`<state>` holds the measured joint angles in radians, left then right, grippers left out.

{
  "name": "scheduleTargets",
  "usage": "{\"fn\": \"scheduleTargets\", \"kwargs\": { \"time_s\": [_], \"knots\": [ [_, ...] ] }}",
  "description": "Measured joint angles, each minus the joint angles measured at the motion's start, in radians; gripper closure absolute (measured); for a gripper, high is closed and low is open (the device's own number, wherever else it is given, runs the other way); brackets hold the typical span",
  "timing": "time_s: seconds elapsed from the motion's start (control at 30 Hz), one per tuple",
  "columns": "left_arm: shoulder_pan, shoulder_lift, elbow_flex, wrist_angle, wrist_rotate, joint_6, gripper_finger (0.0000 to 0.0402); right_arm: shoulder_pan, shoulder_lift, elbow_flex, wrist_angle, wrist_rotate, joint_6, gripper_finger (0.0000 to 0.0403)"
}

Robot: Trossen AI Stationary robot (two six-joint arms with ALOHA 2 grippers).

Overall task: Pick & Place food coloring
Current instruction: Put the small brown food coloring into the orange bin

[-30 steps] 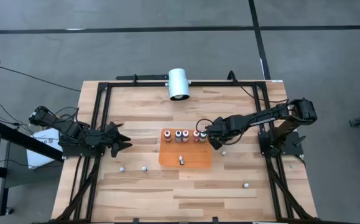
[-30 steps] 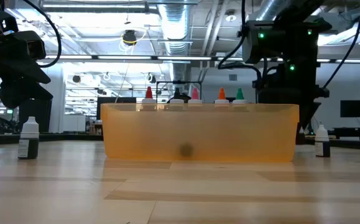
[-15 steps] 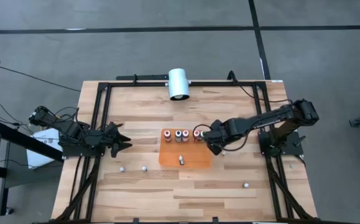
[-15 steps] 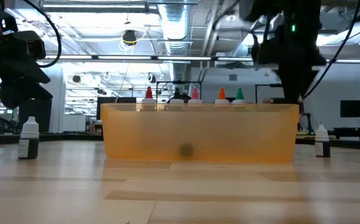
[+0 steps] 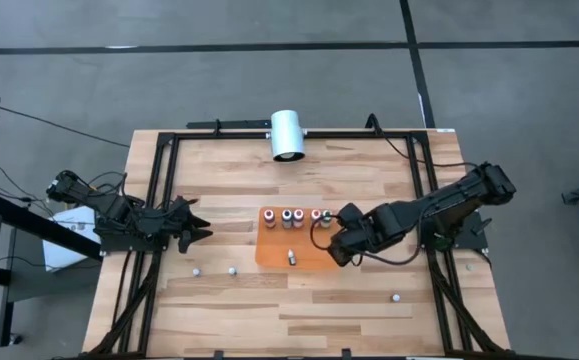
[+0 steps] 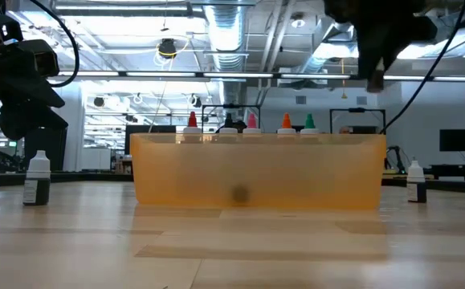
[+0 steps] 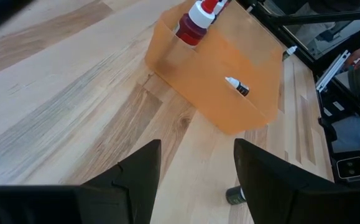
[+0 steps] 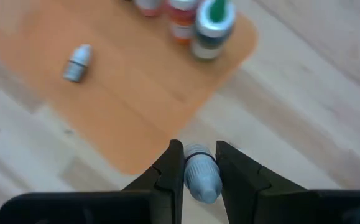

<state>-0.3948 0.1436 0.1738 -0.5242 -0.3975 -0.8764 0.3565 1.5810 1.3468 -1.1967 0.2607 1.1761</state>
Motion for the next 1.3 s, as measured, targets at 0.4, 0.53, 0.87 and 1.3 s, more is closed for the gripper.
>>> {"fn": "scheduleTargets", "kwargs": {
  "time_s": [0.4,0.53,0.87,1.3],
  "knots": [
    [0.000,0.000,0.000,0.000,0.000,0.000,0.0207,0.021,0.011,0.017,0.261,0.003,-0.071,0.0332],
    [0.000,0.000,0.000,0.000,0.000,0.001,0.0207,0.009,0.033,0.021,0.342,0.004,-0.127,0.0332],
    [0.000,0.000,0.000,-0.002,0.006,0.001,0.0207,-0.005,0.188,0.017,0.358,0.005,-0.196,0.0332],
    [0.000,0.000,0.000,0.000,0.007,-0.005,0.0207,-0.006,0.354,0.017,0.337,0.056,-0.243,0.0332]
  ]
}}
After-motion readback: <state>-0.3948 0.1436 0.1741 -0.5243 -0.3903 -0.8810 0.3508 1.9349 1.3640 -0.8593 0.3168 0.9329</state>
